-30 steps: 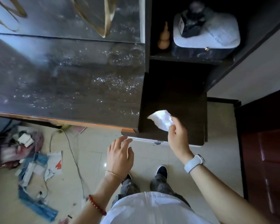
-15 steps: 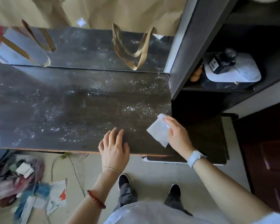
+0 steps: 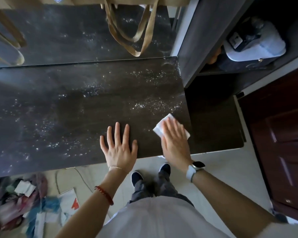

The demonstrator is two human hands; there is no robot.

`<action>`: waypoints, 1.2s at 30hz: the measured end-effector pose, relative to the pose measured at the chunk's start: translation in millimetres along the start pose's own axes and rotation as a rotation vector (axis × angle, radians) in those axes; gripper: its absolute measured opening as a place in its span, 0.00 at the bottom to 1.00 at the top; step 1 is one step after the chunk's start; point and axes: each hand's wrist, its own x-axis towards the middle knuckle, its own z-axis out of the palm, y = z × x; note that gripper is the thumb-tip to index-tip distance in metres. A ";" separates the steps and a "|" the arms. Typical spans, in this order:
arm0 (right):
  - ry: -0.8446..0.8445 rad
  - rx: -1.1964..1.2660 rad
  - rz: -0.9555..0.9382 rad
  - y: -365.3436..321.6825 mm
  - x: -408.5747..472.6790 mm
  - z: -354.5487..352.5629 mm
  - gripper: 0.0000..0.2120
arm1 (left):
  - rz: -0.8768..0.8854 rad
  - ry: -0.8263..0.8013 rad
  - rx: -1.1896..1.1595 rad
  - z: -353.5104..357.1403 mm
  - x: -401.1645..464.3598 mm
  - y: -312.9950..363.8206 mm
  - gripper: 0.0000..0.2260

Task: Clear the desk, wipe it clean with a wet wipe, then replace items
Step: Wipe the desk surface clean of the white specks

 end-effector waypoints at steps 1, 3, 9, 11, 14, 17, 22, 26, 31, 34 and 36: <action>-0.037 -0.029 -0.131 -7.2 -12.5 2.6 0.23 | 0.009 0.021 -0.007 -0.2 -2.7 -1.9 0.26; -0.119 -0.071 -0.342 -0.9 -27.2 -0.5 0.23 | 0.019 0.040 -0.009 -1.4 -5.9 -4.4 0.25; -0.075 -0.048 -0.059 55.2 86.8 -25.2 0.25 | -0.004 0.039 0.022 -2.3 -5.8 -4.0 0.25; -0.018 -0.080 0.020 36.7 85.5 -21.8 0.27 | -0.008 0.037 0.028 -2.7 -6.0 -2.7 0.24; -0.108 -0.118 -0.315 9.3 25.2 -12.5 0.27 | -0.023 0.058 0.012 -3.5 -3.6 -0.1 0.24; -0.166 -0.141 -0.471 26.1 27.8 -16.5 0.27 | -0.044 0.109 -0.044 -8.3 2.3 4.2 0.22; -0.147 -0.202 -0.037 29.1 124.0 -30.6 0.37 | -0.093 0.182 -0.104 -20.8 27.2 18.1 0.23; -0.100 -0.131 -0.091 1.6 71.3 -27.8 0.36 | -0.104 0.117 -0.111 -29.3 56.2 25.1 0.27; -0.117 -0.136 -0.147 7.0 57.9 -28.3 0.36 | -0.140 0.005 -0.041 -21.5 72.4 19.5 0.30; -0.035 -0.132 -0.059 15.3 111.7 -25.6 0.34 | -0.143 0.015 -0.030 -21.6 71.8 18.1 0.33; -0.039 -0.099 0.018 20.3 129.6 -25.4 0.32 | -0.129 0.022 -0.027 -25.8 72.7 17.1 0.33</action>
